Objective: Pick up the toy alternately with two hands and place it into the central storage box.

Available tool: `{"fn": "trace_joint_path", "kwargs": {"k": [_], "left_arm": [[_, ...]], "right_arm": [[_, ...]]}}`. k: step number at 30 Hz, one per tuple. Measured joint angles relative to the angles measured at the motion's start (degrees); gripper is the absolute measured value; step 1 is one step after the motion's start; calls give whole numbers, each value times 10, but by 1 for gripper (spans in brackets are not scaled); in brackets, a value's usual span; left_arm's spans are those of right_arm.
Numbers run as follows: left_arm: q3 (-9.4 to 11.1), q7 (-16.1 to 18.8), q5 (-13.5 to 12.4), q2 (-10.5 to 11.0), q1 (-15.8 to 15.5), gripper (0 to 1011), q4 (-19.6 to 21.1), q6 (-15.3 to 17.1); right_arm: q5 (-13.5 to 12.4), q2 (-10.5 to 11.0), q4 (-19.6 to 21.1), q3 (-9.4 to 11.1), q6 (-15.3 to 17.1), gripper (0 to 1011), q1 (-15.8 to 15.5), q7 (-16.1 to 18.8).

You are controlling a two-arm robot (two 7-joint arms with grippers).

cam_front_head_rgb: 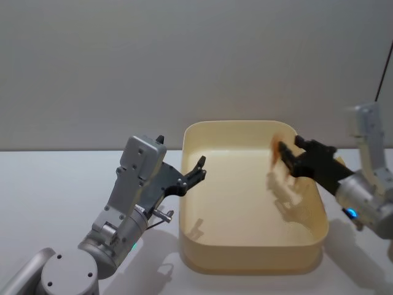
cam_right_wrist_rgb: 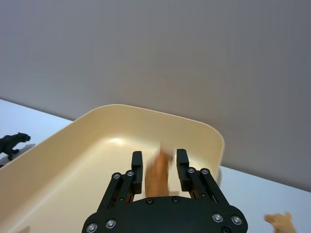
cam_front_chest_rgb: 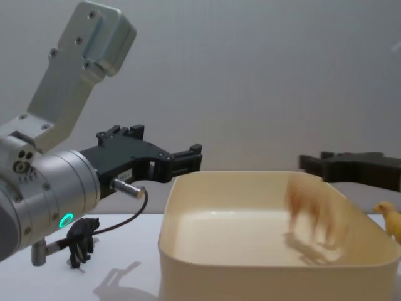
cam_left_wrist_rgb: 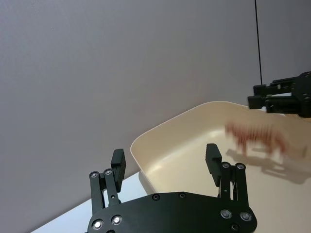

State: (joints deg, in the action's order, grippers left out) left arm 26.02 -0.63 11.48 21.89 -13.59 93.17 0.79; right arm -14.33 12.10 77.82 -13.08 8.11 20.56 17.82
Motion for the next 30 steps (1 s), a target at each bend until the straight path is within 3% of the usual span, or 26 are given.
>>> {"fn": "trace_joint_path", "kwargs": {"k": [9,20,30], "left_arm": [[0,0,0,0,0,1001,0,0],[0,0,0,0,0,1001,0,0],[0,0,0,0,0,1001,0,0]], "right_arm": [[4,-27,-44,-16,9,661,40,18],[-3,-12,-27,-2,-1,983,28,0],[-23,27,24,35,-8,1001,-13,-37]]}}
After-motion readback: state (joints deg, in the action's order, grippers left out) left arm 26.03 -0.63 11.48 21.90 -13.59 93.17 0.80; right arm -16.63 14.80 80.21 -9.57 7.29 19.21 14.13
